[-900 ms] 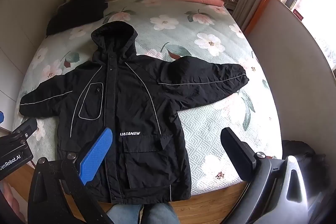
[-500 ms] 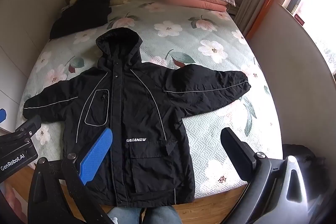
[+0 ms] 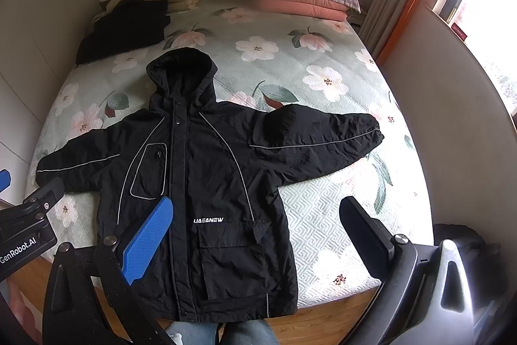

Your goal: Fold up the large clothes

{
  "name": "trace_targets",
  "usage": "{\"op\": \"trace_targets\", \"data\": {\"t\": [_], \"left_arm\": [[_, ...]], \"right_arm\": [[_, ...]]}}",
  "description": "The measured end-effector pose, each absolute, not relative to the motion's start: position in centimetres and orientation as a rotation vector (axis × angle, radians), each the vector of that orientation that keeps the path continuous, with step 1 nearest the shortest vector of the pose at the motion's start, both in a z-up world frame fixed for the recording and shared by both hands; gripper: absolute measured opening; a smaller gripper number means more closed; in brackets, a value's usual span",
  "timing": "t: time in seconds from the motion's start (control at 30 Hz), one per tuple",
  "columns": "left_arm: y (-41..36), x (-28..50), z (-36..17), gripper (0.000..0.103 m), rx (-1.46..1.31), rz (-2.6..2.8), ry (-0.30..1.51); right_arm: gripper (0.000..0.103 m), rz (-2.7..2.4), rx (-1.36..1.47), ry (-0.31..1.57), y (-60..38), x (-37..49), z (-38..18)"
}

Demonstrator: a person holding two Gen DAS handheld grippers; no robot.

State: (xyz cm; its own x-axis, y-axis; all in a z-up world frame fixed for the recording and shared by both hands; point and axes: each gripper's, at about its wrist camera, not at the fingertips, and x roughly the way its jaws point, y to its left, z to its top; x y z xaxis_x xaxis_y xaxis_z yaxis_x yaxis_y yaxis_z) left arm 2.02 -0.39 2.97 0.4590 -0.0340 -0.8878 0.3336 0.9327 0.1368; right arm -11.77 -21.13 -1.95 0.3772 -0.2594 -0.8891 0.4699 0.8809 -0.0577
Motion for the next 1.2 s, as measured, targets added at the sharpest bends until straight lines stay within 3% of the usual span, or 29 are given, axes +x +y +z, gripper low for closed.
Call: {"op": "trace_targets", "data": {"t": [1.2], "left_arm": [[-1.4,4.5,1.3,0.102,0.335,-0.264,1.098]], "right_arm": [[0.103,-0.501,0.262,1.129,-22.1,-10.3,-3.5]]}}
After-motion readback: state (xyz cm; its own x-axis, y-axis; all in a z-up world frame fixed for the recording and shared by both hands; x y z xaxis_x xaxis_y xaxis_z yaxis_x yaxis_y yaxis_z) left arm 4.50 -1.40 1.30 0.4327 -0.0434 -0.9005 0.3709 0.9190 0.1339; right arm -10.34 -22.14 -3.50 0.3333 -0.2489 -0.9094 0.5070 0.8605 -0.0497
